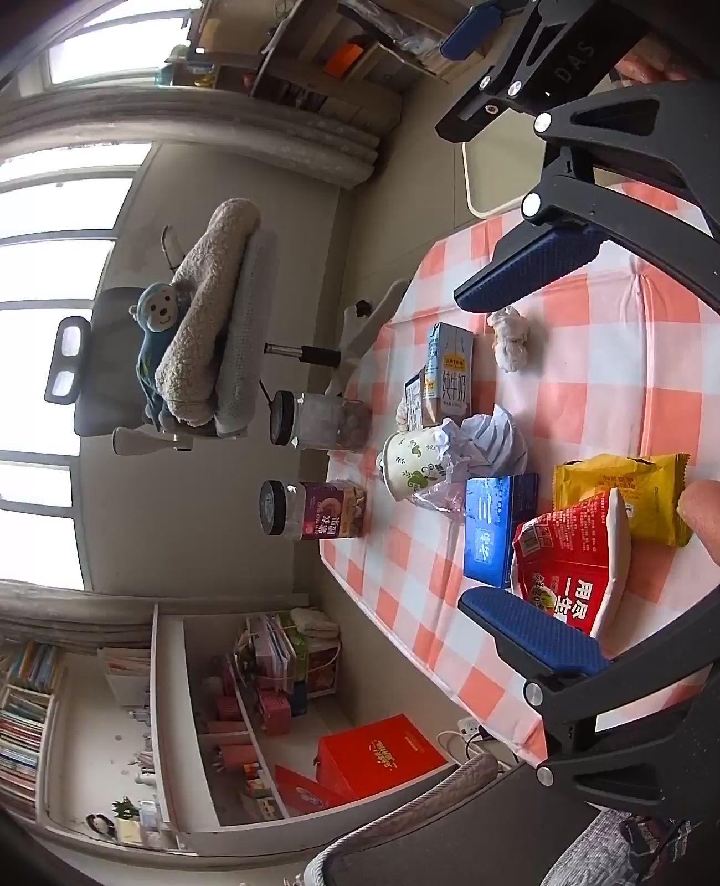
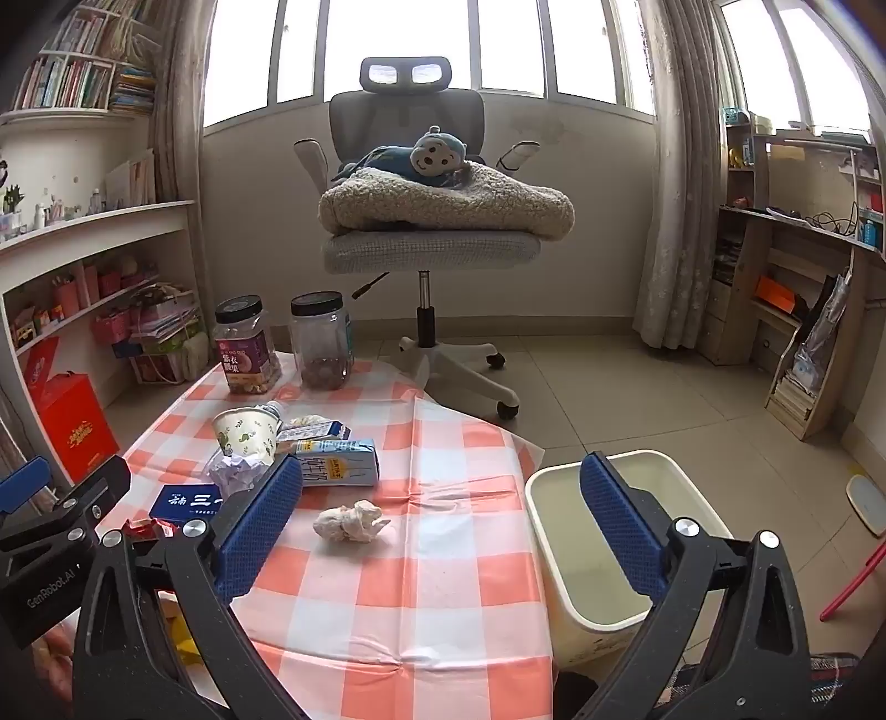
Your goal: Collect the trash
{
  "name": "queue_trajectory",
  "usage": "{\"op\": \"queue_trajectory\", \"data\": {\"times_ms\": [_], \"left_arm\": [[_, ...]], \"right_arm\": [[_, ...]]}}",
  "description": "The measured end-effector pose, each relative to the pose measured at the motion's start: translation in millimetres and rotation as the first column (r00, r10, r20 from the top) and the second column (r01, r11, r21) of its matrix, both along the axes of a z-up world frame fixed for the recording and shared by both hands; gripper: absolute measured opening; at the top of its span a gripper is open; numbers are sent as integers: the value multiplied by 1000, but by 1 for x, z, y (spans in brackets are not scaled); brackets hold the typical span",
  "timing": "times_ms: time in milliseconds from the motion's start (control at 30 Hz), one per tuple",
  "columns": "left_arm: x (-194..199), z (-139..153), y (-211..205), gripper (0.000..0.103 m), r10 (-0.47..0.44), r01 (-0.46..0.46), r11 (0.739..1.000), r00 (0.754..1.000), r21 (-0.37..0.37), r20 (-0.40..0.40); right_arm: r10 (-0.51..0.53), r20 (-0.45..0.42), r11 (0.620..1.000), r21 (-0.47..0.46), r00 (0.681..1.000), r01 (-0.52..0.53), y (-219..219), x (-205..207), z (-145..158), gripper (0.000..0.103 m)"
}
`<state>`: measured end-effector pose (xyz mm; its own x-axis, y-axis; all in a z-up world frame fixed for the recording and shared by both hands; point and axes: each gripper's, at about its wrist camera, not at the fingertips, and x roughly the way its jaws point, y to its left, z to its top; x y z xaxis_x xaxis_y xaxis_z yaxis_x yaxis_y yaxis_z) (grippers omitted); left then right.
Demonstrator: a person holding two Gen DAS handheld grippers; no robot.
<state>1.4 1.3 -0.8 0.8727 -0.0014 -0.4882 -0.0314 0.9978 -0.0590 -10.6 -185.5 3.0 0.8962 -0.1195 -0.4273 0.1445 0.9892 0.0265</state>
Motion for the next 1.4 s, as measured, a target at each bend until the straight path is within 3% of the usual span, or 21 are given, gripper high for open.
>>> {"op": "queue_trajectory", "data": {"times_ms": [67,300,1400], "left_arm": [[3,0,-6,96,4,-4,1000,1000,24,-7],[1,3,0,96,-9,9,1000,1000,-7,3],[-4,2,4,96,-2,3,1000,1000,-14,13]], "right_arm": [[-2,-1,1000,-4,1000,2,-1,0,0,96],[4,-10,1000,-14,1000,-4,5,1,-2,96],[25,1,999,-28,1000,-25,13,-2,-3,96]]}}
